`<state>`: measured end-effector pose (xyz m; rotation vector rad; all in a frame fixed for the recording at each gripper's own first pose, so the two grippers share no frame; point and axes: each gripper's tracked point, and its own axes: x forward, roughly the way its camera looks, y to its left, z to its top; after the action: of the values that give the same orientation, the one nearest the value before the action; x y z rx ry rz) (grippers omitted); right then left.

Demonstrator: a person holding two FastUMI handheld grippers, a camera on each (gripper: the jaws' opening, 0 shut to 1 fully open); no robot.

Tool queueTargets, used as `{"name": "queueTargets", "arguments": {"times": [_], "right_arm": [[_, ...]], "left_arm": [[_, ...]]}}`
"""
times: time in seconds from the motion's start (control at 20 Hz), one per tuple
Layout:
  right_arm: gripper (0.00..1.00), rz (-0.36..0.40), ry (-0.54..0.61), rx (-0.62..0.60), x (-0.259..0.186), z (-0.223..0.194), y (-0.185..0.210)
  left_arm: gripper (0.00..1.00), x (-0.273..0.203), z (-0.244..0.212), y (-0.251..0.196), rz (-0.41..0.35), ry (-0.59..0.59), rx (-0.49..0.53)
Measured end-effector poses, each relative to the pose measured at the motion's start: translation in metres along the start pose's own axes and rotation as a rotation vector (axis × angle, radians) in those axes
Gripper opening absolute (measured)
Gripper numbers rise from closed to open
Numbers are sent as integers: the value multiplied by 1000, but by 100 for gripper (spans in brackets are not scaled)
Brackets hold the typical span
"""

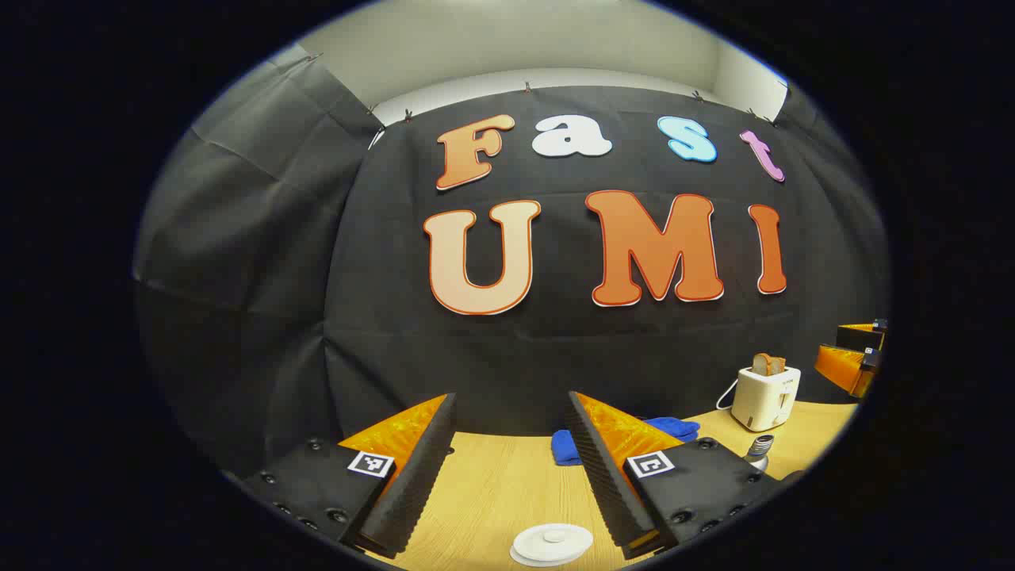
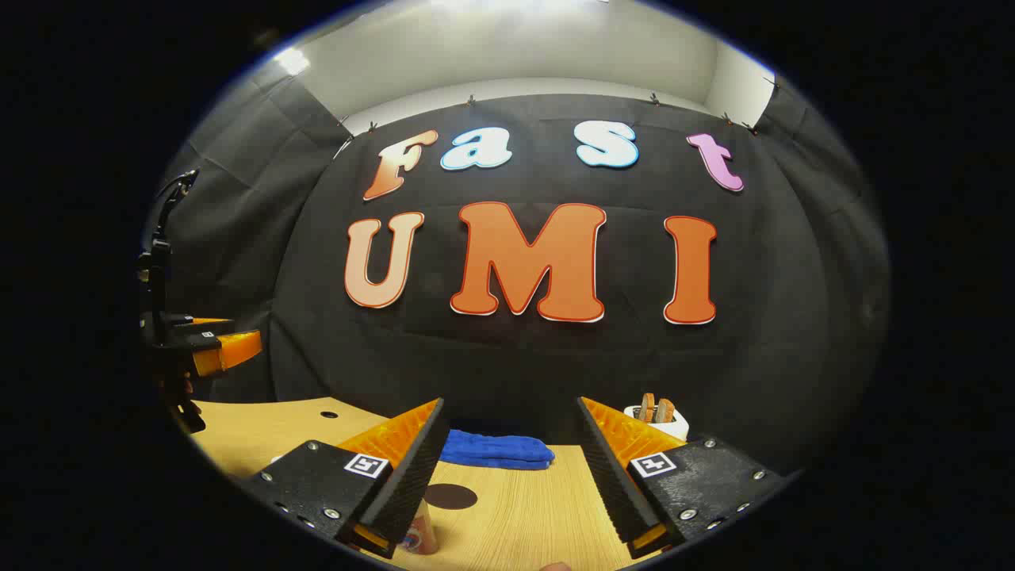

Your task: Open the teacup lid with one hand, grasp the water bottle and pour water into the teacup with the other hand; after pouring, place the water bottle on the coaster and then close the teacup lid.

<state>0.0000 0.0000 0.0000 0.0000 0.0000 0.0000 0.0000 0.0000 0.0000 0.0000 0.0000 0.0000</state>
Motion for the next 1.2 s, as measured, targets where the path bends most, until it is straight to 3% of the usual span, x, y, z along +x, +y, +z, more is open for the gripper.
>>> {"name": "queueTargets", "arguments": {"times": [0.45, 0.95, 1.2], "right_arm": [[95, 6, 10, 3, 1, -6, 2], [95, 67, 27, 53, -1, -11, 20], [95, 136, 56, 66, -10, -25, 40]], "left_arm": [[92, 3, -4, -2, 2, -9, -21], [92, 5, -25, -2, 0, 38, -19], [89, 7, -57, -5, -28, 100, -26]]}}
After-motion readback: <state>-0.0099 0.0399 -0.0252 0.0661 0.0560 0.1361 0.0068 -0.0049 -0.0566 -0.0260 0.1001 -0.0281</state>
